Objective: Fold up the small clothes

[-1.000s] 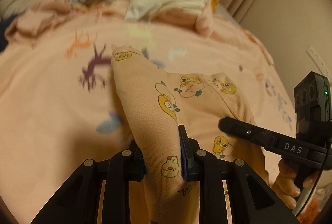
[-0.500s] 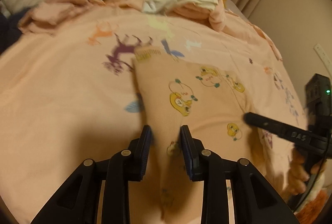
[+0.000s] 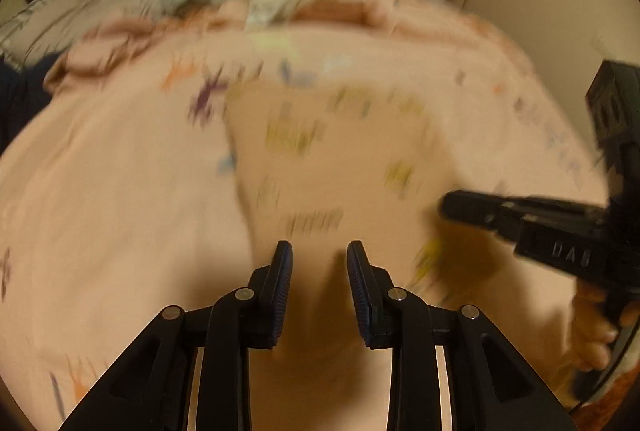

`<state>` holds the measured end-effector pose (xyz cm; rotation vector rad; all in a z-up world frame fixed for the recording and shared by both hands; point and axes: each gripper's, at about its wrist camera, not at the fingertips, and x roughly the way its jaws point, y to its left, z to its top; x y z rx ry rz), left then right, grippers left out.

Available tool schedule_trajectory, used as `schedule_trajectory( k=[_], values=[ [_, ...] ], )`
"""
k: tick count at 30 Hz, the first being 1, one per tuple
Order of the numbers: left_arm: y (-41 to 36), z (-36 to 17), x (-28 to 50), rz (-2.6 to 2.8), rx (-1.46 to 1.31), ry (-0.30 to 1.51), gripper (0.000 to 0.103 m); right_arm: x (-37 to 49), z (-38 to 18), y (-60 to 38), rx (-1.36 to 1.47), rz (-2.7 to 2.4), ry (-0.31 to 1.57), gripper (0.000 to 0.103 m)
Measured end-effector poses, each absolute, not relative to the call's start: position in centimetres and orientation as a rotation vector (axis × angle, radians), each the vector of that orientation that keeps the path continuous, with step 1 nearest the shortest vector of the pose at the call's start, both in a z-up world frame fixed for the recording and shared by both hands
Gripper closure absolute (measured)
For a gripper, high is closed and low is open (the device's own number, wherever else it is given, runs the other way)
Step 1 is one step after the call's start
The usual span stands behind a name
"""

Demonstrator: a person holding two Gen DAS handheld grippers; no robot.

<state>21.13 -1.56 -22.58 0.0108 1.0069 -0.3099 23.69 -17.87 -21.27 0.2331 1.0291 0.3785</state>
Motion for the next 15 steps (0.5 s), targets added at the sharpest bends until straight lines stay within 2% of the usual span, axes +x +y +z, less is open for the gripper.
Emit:
schedule_trajectory(
  k=[3, 8, 15],
  values=[
    [-0.6, -25.3, 19.9, -0.280, 0.011, 1.028, 0.072, 23.0, -25.5, -19.0, 0.210, 0.276, 1.135, 0.103],
    [0.7, -25.5, 18.8, -0.283, -0.096, 1.054, 0.073, 20.9, -27.1, -22.0, 0.396, 0.297, 1.102, 0.103],
    [-0.4, -25.5, 17.0, -0.255, -0.011, 1.031, 0.073, 19.5, -26.4, -19.6, 0.209, 0.230, 1.083, 0.103]
  ],
)
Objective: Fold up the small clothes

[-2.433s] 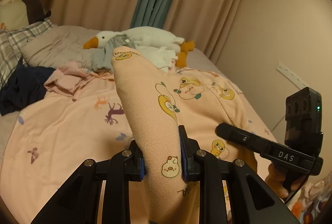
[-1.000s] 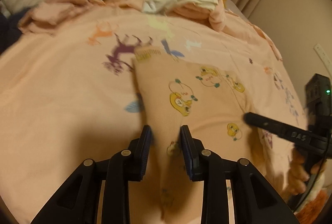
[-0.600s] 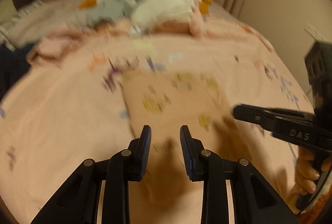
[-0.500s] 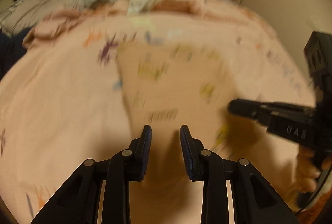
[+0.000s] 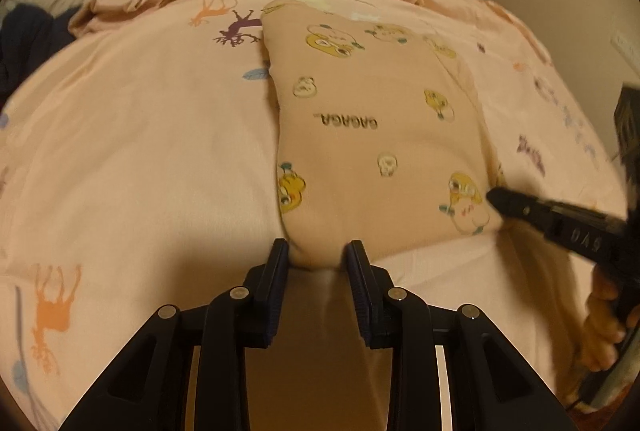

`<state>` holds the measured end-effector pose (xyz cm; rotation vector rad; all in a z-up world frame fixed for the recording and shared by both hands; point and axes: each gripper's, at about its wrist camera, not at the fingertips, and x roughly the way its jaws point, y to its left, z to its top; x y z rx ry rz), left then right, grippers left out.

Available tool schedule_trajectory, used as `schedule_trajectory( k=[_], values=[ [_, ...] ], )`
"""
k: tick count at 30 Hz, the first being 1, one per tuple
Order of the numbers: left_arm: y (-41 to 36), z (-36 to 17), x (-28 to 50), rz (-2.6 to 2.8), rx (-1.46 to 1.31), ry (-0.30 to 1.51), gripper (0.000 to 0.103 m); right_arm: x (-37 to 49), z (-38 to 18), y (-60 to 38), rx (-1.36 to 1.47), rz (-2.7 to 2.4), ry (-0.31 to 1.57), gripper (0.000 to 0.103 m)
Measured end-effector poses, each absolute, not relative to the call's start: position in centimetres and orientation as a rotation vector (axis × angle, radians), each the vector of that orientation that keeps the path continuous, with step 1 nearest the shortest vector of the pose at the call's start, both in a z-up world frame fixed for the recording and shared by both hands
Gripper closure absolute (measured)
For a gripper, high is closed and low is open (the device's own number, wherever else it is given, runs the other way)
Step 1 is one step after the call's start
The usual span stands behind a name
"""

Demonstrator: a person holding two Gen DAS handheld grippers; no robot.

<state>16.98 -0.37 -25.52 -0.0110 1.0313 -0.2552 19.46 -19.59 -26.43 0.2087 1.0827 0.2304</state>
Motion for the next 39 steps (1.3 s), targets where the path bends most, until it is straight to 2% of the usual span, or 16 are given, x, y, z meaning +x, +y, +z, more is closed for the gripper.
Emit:
schedule_trajectory(
  k=[4, 11, 17, 18, 22, 24, 25, 27, 28, 30, 35, 38, 39],
  values=[
    [-1.4, -25.7, 14.9, -0.214, 0.111, 0.988, 0.072, 18.6, -26.4, -20.1, 0.236, 0.231, 1.117, 0.103],
    [-1.0, -25.1, 13.0, -0.193, 0.093, 1.010, 0.072, 14.6, -26.7, -21.0, 0.225, 0.221, 1.130, 0.103],
    [-0.3, -23.8, 11.7, -0.142, 0.047, 1.036, 0.072, 13.3, -25.6, -20.6, 0.216, 0.183, 1.155, 0.097],
    [-0.2, -23.3, 11.4, -0.134, 0.056, 1.021, 0.072, 13.1, -25.2, -20.5, 0.203, 0.172, 1.152, 0.092],
    [0.3, -20.1, 10.0, -0.106, 0.077, 0.921, 0.072, 12.0, -21.9, -20.0, 0.150, 0.160, 1.078, 0.091],
    [0.7, -17.8, 9.5, -0.104, 0.052, 0.857, 0.072, 11.2, -19.6, -20.0, 0.115, 0.148, 1.016, 0.086],
    [0.8, -16.9, 9.4, -0.106, 0.041, 0.838, 0.070, 10.9, -18.5, -20.0, 0.101, 0.137, 0.986, 0.083],
    [1.0, -14.8, 9.3, -0.125, 0.022, 0.786, 0.054, 10.8, -16.8, -20.1, 0.093, 0.123, 0.948, 0.066],
    [1.1, -13.8, 9.2, -0.137, 0.008, 0.755, 0.049, 10.7, -15.8, -20.3, 0.103, 0.119, 0.922, 0.060],
    [1.2, -12.4, 9.2, -0.149, -0.015, 0.708, 0.034, 10.6, -14.3, -20.7, 0.135, 0.124, 0.881, 0.052],
    [1.8, -9.3, 8.5, -0.196, -0.119, 0.648, 0.018, 10.1, -11.6, -21.0, 0.164, 0.111, 0.807, 0.034],
    [1.7, -7.8, 8.4, -0.226, -0.126, 0.643, 0.003, 9.5, -10.3, -21.2, 0.171, 0.112, 0.766, 0.026],
    [1.7, -7.5, 8.3, -0.241, -0.128, 0.638, 0.001, 9.3, -9.7, -21.1, 0.168, 0.118, 0.750, 0.021]
  ],
)
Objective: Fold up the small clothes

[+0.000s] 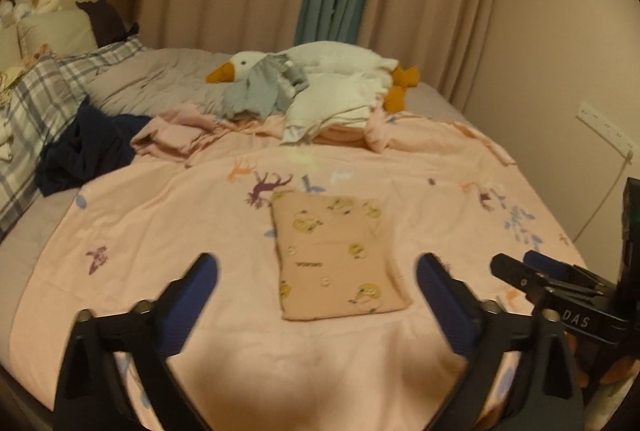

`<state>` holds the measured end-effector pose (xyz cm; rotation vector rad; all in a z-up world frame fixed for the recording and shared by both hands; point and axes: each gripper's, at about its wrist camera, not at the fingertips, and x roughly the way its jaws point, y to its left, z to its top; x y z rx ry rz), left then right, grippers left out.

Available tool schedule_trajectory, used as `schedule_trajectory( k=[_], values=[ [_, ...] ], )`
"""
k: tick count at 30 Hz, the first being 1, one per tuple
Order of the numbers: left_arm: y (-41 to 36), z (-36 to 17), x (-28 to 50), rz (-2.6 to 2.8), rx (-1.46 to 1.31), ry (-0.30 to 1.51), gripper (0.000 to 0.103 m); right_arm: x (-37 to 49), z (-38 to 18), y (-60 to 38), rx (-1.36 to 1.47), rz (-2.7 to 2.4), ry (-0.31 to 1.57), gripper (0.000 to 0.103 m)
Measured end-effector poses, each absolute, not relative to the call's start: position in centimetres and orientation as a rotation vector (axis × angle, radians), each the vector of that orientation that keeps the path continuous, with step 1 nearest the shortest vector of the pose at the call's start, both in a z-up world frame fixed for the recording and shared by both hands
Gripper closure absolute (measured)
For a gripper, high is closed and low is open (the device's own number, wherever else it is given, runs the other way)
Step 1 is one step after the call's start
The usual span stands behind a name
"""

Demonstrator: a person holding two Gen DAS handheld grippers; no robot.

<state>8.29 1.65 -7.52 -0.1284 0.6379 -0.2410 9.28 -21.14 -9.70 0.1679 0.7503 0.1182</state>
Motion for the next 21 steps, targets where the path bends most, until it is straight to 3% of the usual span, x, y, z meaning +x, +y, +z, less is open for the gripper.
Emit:
schedule_trajectory(
  k=[3, 6, 21],
  values=[
    [1.3, -6.8, 8.1, -0.249, -0.123, 0.631, 0.001, 8.8, -8.6, -21.1, 0.175, 0.127, 0.716, 0.009],
    [1.0, -6.2, 7.7, -0.253, -0.116, 0.626, 0.001, 8.5, -7.7, -21.3, 0.192, 0.113, 0.709, 0.006],
    [0.4, -4.3, 6.9, -0.243, -0.095, 0.595, 0.001, 7.8, -5.8, -21.0, 0.116, 0.063, 0.690, 0.003]
  ],
)
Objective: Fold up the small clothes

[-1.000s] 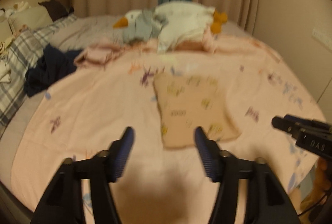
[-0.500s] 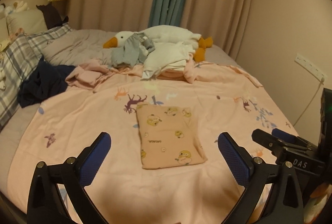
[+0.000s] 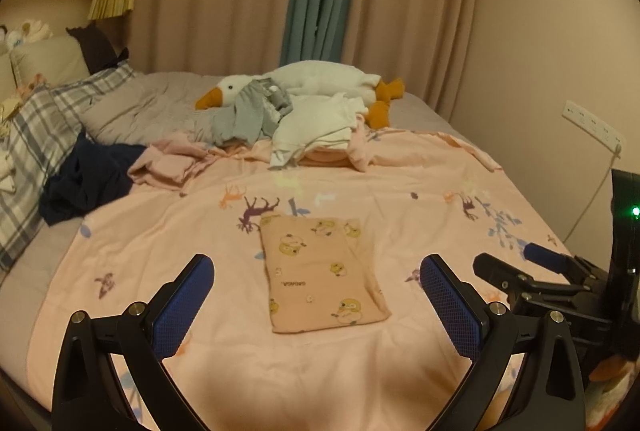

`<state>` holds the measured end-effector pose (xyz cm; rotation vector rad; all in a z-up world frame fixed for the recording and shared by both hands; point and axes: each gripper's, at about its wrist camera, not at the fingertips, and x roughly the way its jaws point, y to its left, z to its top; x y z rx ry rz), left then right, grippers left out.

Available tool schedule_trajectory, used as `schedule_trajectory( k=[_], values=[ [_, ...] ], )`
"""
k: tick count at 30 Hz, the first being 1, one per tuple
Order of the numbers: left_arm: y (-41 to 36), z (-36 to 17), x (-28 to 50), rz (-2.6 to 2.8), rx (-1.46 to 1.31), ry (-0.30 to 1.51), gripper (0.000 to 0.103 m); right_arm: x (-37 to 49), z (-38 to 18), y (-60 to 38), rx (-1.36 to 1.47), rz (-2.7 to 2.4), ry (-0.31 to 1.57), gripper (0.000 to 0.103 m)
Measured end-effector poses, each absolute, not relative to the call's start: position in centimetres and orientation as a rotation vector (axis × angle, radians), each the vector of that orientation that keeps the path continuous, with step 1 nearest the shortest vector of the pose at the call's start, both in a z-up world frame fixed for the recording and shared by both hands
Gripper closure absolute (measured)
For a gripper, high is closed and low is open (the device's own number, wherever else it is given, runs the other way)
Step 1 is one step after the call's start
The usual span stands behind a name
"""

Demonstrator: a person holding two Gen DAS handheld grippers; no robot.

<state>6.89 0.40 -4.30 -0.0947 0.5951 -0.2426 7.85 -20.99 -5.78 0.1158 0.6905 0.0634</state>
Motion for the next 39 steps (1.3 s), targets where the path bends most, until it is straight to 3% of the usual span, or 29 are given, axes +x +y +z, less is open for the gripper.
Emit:
schedule_trajectory(
  k=[39],
  values=[
    [-0.8, -4.4, 6.3, -0.240, -0.053, 0.621, 0.001, 7.3, -4.8, -20.3, 0.056, 0.035, 0.678, 0.003]
  ],
)
